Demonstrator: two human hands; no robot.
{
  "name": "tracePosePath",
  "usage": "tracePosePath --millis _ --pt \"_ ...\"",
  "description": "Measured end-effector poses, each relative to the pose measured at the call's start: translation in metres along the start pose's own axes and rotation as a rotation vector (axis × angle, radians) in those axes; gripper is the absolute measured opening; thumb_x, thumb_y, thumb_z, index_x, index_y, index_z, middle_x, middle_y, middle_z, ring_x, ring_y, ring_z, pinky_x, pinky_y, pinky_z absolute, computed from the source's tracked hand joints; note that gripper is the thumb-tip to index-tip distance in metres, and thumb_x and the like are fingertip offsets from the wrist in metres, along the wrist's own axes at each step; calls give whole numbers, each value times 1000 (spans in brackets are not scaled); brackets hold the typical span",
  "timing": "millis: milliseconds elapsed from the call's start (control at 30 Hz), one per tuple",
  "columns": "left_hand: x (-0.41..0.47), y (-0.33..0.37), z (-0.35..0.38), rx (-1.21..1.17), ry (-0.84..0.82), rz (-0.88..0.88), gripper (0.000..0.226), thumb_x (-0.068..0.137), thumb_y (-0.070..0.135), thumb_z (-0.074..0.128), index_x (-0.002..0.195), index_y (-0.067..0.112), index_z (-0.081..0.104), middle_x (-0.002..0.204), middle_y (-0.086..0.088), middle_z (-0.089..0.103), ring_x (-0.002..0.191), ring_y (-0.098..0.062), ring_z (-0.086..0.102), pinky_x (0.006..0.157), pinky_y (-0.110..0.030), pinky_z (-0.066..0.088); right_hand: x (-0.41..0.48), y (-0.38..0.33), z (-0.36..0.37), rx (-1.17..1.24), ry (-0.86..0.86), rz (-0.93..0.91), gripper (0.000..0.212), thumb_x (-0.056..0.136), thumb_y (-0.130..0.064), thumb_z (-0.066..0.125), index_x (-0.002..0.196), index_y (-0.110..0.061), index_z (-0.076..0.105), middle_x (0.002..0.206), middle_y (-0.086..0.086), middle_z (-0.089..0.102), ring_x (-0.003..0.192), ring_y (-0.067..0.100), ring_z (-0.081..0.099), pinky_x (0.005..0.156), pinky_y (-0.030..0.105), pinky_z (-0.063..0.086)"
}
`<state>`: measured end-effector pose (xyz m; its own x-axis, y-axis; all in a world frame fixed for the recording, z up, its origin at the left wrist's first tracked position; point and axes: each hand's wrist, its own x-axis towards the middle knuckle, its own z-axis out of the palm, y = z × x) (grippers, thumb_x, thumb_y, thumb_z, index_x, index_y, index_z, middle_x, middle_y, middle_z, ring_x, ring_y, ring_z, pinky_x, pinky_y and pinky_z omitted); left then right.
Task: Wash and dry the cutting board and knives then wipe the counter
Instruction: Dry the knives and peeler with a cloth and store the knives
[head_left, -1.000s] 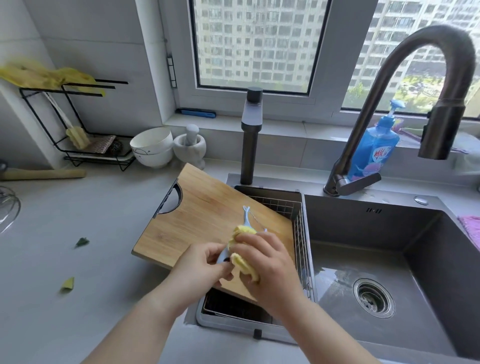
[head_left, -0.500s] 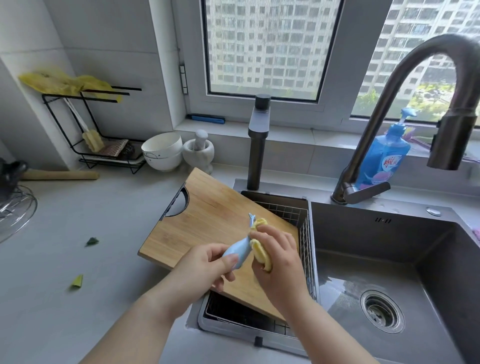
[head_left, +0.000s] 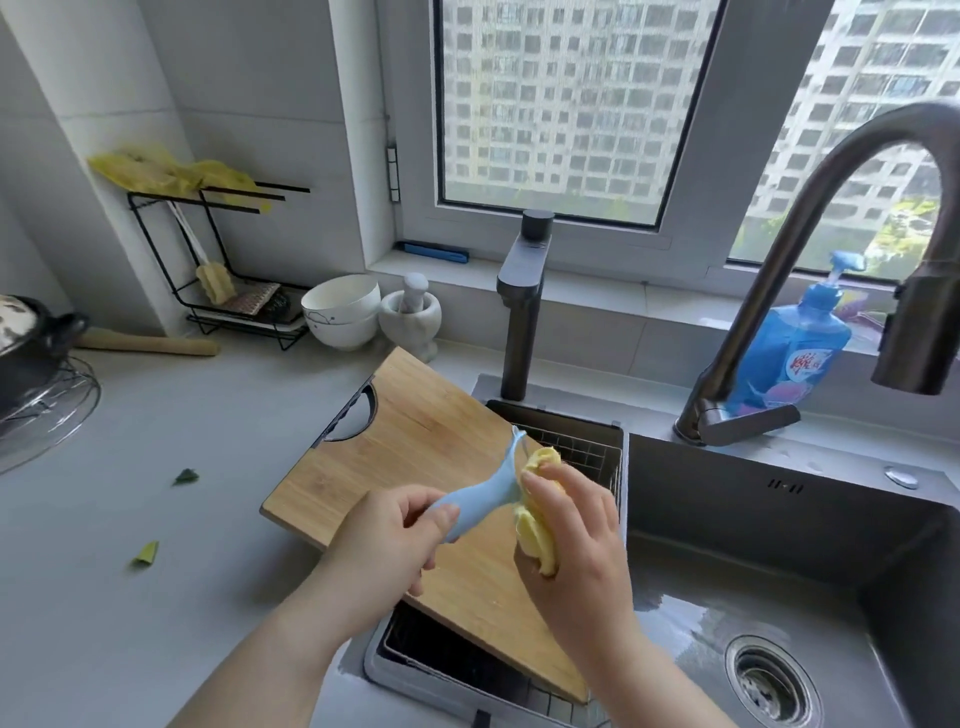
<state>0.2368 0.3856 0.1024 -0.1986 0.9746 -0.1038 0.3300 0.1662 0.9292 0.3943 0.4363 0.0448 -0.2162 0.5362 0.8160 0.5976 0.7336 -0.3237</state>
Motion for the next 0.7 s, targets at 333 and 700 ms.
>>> tracePosePath --millis 333,700 --pt "3 -4 -34 57 54 128 11 81 37 64 71 34 68 51 15 55 51 1 51 54 -14 46 39 -32 46 -137 -270 -88 56 38 -24 90 87 -25 62 91 1 68 67 20 64 52 25 50" --pt "90 -25 -114 -156 436 191 29 88 19 57 61 27 60 58 7 65 62 -3 63 68 -23 50 117 -75 145 -73 -242 26 37 71 -45 46 100 -26 60 91 -5 69 85 9 49 59 22 51"
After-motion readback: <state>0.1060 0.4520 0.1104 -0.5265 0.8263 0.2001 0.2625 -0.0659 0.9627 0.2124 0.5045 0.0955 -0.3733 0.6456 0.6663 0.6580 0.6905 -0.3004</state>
